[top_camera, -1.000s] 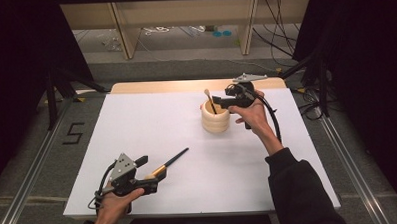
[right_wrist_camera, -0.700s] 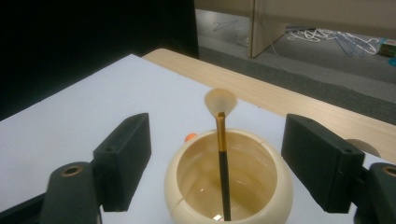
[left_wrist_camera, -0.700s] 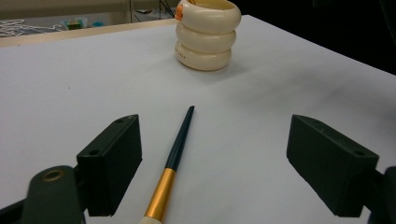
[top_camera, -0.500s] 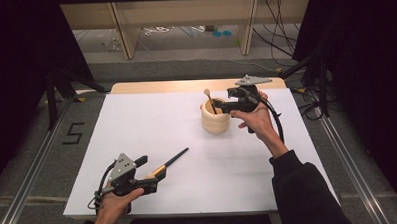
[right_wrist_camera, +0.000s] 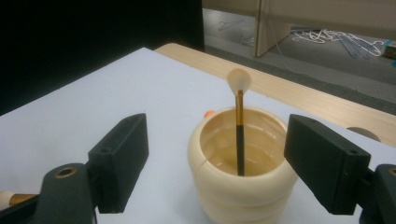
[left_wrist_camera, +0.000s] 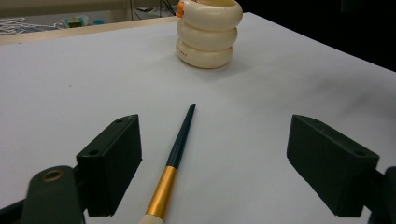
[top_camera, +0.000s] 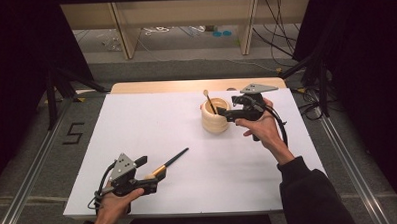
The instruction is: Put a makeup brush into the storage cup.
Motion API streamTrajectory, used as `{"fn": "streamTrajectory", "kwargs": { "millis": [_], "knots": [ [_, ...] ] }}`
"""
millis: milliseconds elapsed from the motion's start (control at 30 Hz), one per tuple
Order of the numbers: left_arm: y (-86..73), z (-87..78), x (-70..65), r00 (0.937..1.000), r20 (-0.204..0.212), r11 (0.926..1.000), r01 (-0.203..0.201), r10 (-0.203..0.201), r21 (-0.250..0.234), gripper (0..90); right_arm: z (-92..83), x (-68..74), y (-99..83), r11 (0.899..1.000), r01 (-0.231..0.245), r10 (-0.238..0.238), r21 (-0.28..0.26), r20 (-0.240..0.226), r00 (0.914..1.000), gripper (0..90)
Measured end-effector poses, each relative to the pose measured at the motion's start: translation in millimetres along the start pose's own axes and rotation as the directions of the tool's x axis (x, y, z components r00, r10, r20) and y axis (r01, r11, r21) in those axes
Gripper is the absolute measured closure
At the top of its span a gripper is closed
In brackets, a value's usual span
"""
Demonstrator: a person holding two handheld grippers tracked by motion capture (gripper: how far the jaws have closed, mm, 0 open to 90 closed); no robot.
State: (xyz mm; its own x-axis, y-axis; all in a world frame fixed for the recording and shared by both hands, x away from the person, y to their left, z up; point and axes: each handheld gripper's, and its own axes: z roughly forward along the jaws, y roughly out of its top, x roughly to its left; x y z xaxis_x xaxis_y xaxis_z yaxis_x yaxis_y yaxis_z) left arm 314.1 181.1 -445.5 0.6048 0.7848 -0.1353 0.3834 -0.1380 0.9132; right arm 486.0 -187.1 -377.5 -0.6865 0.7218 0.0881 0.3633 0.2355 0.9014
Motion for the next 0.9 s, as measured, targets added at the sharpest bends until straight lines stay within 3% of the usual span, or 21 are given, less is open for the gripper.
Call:
{"fn": "streamTrajectory", "kwargs": {
  "millis": [233, 333, 433, 500, 567, 900],
  "knots": [
    [-0.8, 0.0, 0.0, 0.9998, -0.007, 0.9999, 0.016, -0.016, -0.001, 17.6, -4.1, 6.1, -6.2, 1.000, -0.010, 0.010, -0.011, -0.015, 0.9998, 19.7],
    [-0.5, -0.6, 0.8, 1.0000, -0.004, 1.0000, 0.003, -0.003, -0.001, 17.6, -7.2, 9.9, -7.8, 1.000, -0.010, 0.010, -0.009, -0.028, 0.9996, 15.9],
    [-0.7, -1.1, 1.0, 1.0000, -0.006, 1.0000, 0.002, -0.002, 0.001, 17.6, -9.4, 13.5, -10.9, 0.999, -0.004, 0.003, -0.039, -0.032, 0.9995, 15.9],
    [-1.2, -1.3, 0.2, 0.9998, -0.009, 0.9998, 0.020, -0.020, -0.003, 17.5, -11.5, 15.9, -13.3, 1.000, -0.011, 0.010, -0.022, -0.035, 0.9993, 15.8],
    [-0.6, -2.5, 1.2, 0.9999, -0.008, 1.0000, 0.006, -0.006, -0.005, 17.4, -13.2, 17.1, -16.4, 1.000, -0.017, 0.016, -0.025, -0.047, 0.9988, 15.8],
    [-1.3, -3.6, 1.9, 0.9997, -0.019, 0.9999, 0.012, -0.012, -0.005, 17.3, -19.7, 21.9, -31.8, 1.000, -0.010, 0.010, -0.010, -0.039, 0.9992, 16.0]
  ]
}}
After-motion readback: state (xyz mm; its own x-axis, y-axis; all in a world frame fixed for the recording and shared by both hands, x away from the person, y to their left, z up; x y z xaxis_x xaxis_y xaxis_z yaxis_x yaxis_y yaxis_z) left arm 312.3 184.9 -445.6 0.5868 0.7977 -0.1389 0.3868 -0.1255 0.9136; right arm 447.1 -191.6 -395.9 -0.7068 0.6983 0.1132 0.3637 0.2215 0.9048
